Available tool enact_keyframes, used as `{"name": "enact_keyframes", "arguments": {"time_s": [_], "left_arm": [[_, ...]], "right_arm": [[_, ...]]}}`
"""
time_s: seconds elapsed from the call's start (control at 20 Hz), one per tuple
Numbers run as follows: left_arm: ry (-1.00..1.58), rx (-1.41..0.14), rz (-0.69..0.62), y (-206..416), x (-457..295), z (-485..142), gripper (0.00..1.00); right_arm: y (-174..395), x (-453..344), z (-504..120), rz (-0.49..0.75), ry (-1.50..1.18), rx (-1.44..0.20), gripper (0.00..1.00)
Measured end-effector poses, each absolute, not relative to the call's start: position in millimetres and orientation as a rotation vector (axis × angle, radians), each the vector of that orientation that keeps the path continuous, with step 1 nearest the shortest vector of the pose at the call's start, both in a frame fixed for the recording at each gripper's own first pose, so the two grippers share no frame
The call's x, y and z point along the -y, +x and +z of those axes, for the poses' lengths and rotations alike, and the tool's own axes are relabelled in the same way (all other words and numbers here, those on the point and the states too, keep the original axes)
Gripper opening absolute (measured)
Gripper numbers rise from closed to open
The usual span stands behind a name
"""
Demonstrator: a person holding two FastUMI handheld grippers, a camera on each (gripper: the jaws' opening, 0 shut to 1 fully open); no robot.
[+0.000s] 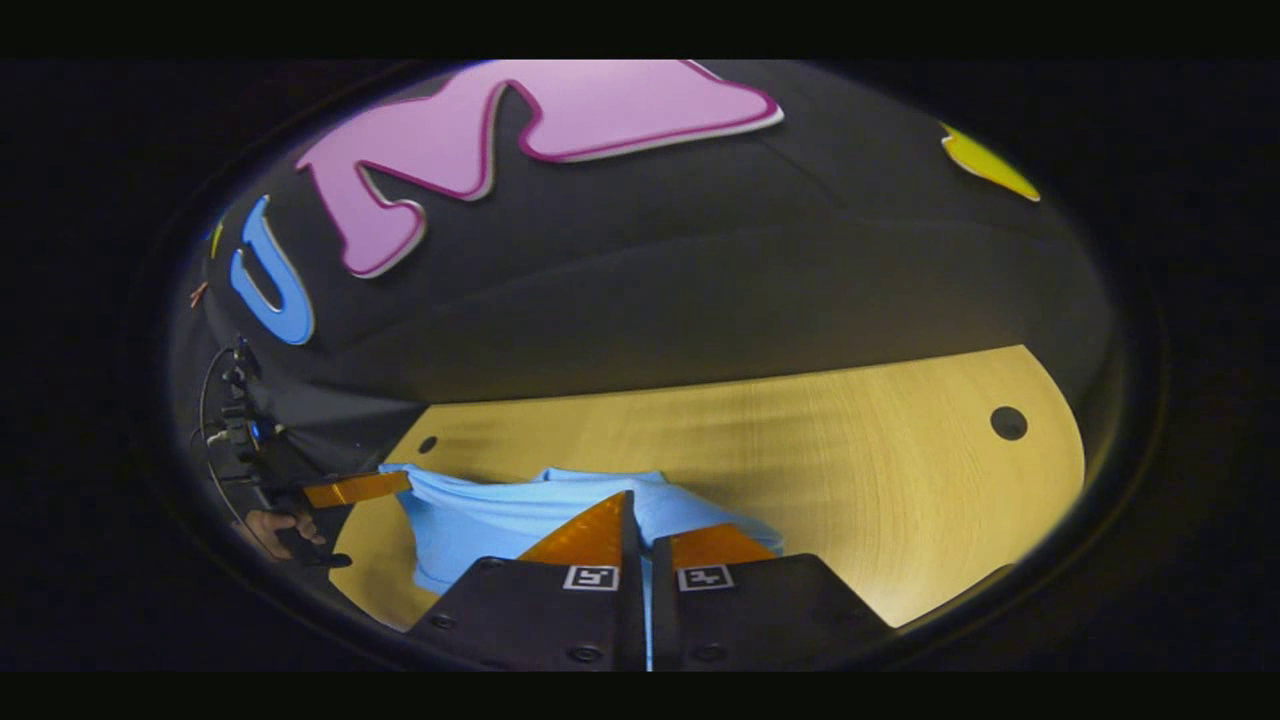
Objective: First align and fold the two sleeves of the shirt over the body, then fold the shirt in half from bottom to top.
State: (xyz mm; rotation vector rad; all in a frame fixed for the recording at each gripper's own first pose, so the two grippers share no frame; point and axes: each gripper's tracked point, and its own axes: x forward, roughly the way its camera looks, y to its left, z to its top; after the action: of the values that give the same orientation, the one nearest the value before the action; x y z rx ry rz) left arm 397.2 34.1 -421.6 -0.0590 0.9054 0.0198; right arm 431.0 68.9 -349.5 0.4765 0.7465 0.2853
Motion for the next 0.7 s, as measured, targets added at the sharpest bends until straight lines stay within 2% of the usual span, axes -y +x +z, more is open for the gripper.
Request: {"name": "enact_keyframes", "arguments": {"time_s": [0.05, 0.1, 0.15, 0.2, 0.3, 0.35, 0.4, 0.5, 0.55, 0.6, 0.7], "left_arm": [[-0.011, -0.933, 0.033, 402.7, -35.8, -439.2, 0.08], [0.028, -0.952, 0.051, 400.6, -41.6, -446.8, 0.11], [0.044, -0.969, 0.059, 399.1, -38.4, -452.2, 0.15], [0.043, -0.982, 0.063, 399.8, -33.3, -457.5, 0.22], [0.039, -0.996, 0.076, 400.8, -30.6, -474.7, 0.46], [0.056, -0.996, 0.088, 401.1, -36.1, -478.7, 0.58], [0.074, -0.986, 0.096, 400.3, -42.1, -475.9, 0.81], [0.09, -0.965, 0.107, 397.6, -40.5, -461.1, 0.89], [0.096, -0.95, 0.113, 396.7, -40.3, -448.7, 0.89], [0.096, -0.917, 0.11, 395.3, -39.0, -430.2, 0.94], [0.095, -0.86, 0.081, 388.6, -32.5, -394.6, 0.96]], "right_arm": [[431.8, -72.7, -366.1, 0.285, 0.473, -0.78, 0.0], [434.6, -74.9, -381.5, 0.281, 0.458, -0.805, 0.07], [435.5, -78.4, -394.3, 0.279, 0.441, -0.821, 0.12], [433.9, -81.9, -407.0, 0.279, 0.427, -0.835, 0.12], [431.5, -85.1, -418.3, 0.286, 0.422, -0.853, 0.2], [431.6, -83.6, -414.2, 0.294, 0.422, -0.839, 0.3], [432.4, -82.3, -411.2, 0.305, 0.42, -0.829, 0.31], [432.7, -75.4, -403.1, 0.315, 0.382, -0.798, 0.76], [429.3, -71.9, -393.4, 0.326, 0.366, -0.775, 0.98], [424.8, -66.9, -377.3, 0.337, 0.346, -0.748, 0.98], [407.5, -59.0, -343.1, 0.352, 0.305, -0.696, 0.98]]}}
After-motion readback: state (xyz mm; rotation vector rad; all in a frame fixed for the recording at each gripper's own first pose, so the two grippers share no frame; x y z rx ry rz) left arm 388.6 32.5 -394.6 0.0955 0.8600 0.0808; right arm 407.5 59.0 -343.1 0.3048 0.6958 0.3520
